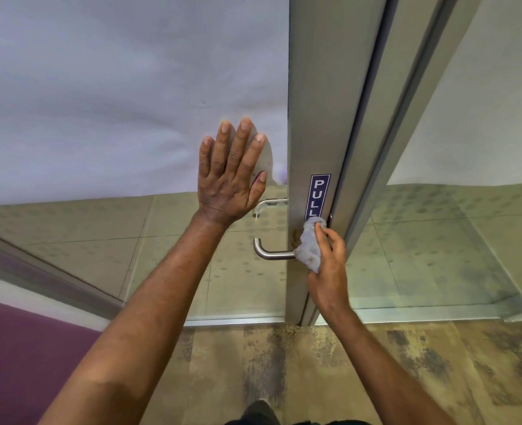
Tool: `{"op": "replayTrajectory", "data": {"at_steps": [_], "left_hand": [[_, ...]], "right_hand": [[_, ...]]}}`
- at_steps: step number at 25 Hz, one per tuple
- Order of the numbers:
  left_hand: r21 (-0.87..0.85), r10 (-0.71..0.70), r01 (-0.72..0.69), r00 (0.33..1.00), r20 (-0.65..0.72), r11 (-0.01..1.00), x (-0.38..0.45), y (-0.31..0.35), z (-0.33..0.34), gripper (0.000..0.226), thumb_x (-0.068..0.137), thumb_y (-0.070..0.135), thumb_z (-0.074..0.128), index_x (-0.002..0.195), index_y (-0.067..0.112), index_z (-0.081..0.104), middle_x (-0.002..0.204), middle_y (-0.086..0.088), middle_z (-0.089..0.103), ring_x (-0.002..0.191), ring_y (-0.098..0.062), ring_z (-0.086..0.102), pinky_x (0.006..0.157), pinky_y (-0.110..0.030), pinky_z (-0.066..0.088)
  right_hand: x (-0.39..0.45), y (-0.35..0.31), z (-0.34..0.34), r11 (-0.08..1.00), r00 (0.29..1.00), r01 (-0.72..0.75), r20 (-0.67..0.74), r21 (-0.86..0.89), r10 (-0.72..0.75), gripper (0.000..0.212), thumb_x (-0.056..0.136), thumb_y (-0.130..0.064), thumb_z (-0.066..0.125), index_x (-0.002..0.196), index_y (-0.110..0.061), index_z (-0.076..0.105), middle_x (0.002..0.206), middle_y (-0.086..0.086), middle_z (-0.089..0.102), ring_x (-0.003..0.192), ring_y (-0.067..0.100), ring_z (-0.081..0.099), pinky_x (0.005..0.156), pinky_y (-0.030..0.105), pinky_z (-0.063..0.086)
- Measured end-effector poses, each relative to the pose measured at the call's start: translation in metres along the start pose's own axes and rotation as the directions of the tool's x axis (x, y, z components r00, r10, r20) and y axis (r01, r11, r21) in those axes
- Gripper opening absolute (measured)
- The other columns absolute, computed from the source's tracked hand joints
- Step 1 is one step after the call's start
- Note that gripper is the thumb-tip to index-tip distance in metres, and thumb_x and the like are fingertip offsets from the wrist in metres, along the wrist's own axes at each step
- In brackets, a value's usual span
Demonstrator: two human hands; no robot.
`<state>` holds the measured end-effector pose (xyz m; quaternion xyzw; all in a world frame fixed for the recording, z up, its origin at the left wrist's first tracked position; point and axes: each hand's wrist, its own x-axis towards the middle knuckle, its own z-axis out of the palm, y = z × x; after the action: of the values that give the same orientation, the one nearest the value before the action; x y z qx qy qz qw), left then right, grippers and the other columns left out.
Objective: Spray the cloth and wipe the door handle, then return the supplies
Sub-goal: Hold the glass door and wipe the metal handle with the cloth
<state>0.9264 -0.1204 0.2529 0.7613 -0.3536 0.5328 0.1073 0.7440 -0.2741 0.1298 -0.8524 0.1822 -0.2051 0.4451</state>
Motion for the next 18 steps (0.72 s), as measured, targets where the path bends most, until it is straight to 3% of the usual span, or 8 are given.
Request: {"op": "replayTrajectory", "data": {"at_steps": [2, 4, 6, 10, 12, 14, 16, 18], "left_hand": [[-0.002, 0.008, -0.008, 1.000, -0.008, 1.000, -0.001, 0.001, 0.001, 0.060, 0.101, 0.039, 0.040, 0.155, 0.014, 0.033, 0.171, 0.001, -0.006, 0.158, -0.025, -0.004, 0.129, -0.046, 0.002], [-0.008, 0.007, -0.007, 1.000, -0.006, 1.000, 0.001, 0.001, 0.001, 0.060, 0.101, 0.039, 0.040, 0.155, 0.014, 0.034, 0.172, 0.000, -0.005, 0.158, -0.025, -0.003, 0.129, -0.045, 0.002], [-0.008, 0.020, -0.020, 1.000, -0.020, 1.000, 0.000, 0.001, 0.000, 0.060, 0.101, 0.039, 0.041, 0.154, 0.014, 0.035, 0.172, 0.000, -0.002, 0.159, -0.025, -0.001, 0.129, -0.045, 0.003], [-0.018, 0.029, -0.030, 0.999, -0.020, 0.999, 0.001, -0.001, -0.001, 0.059, 0.101, 0.039, 0.040, 0.154, 0.014, 0.035, 0.171, 0.000, -0.005, 0.158, -0.024, -0.004, 0.129, -0.045, 0.001], [-0.021, 0.032, -0.033, 0.999, -0.026, 0.999, 0.000, -0.002, 0.001, 0.059, 0.101, 0.039, 0.040, 0.155, 0.014, 0.035, 0.171, 0.000, -0.005, 0.158, -0.024, -0.004, 0.129, -0.045, 0.001], [-0.025, 0.028, -0.029, 0.999, -0.031, 0.999, 0.000, -0.003, 0.001, 0.060, 0.101, 0.039, 0.040, 0.156, 0.015, 0.034, 0.171, 0.000, -0.005, 0.158, -0.024, -0.004, 0.129, -0.045, 0.001], [-0.033, 0.033, -0.035, 0.999, -0.037, 0.999, -0.001, -0.002, 0.001, 0.060, 0.102, 0.039, 0.040, 0.157, 0.016, 0.032, 0.171, 0.000, -0.004, 0.158, -0.024, -0.004, 0.129, -0.045, 0.001], [-0.026, 0.049, -0.050, 0.998, -0.040, 0.998, -0.002, -0.002, 0.002, 0.062, 0.101, 0.040, 0.040, 0.158, 0.017, 0.031, 0.171, 0.000, -0.004, 0.158, -0.024, -0.004, 0.129, -0.045, 0.001]], "right_hand": [[-0.001, -0.010, -0.001, 0.955, 0.982, -0.172, -0.037, 0.243, 0.187, 0.029, 0.101, 0.000, 0.058, 0.124, -0.019, 0.062, 0.115, -0.016, 0.060, 0.106, 0.005, 0.065, 0.080, 0.004, 0.049], [-0.003, 0.005, -0.001, 0.875, 0.929, -0.334, -0.035, 0.351, 0.369, 0.015, 0.102, -0.009, 0.060, 0.110, -0.021, 0.064, 0.108, -0.004, 0.066, 0.107, 0.023, 0.068, 0.079, 0.015, 0.053], [-0.014, 0.014, -0.009, 0.827, 0.895, -0.387, -0.050, 0.408, 0.443, 0.016, 0.103, -0.012, 0.060, 0.115, -0.019, 0.065, 0.107, -0.007, 0.072, 0.105, 0.015, 0.070, 0.089, 0.035, 0.058], [-0.016, 0.002, -0.021, 0.841, 0.969, -0.031, -0.192, 0.540, 0.159, 0.020, 0.101, -0.002, 0.061, 0.120, -0.006, 0.060, 0.095, -0.027, 0.072, 0.089, -0.011, 0.066, 0.083, 0.017, 0.055], [-0.008, -0.007, -0.016, 0.896, 0.978, 0.093, -0.210, 0.435, 0.001, 0.040, 0.097, -0.002, 0.066, 0.134, -0.013, 0.054, 0.111, -0.005, 0.066, 0.102, -0.005, 0.062, 0.092, 0.021, 0.057], [0.000, 0.009, 0.001, 0.990, 0.965, 0.136, -0.229, 0.024, -0.127, 0.071, 0.088, 0.003, 0.075, 0.149, -0.020, 0.046, 0.140, 0.006, 0.048, 0.126, 0.014, 0.054, 0.102, 0.042, 0.056], [0.004, 0.032, 0.016, 0.955, 0.953, 0.122, -0.235, -0.271, -0.188, 0.081, 0.084, -0.009, 0.081, 0.154, -0.025, 0.042, 0.144, 0.010, 0.039, 0.127, 0.033, 0.049, 0.101, 0.048, 0.054], [0.007, 0.044, 0.027, 0.938, 0.931, 0.138, -0.282, -0.318, -0.233, 0.085, 0.083, -0.017, 0.084, 0.155, -0.022, 0.040, 0.137, 0.010, 0.039, 0.120, 0.036, 0.049, 0.097, 0.043, 0.053]]}}
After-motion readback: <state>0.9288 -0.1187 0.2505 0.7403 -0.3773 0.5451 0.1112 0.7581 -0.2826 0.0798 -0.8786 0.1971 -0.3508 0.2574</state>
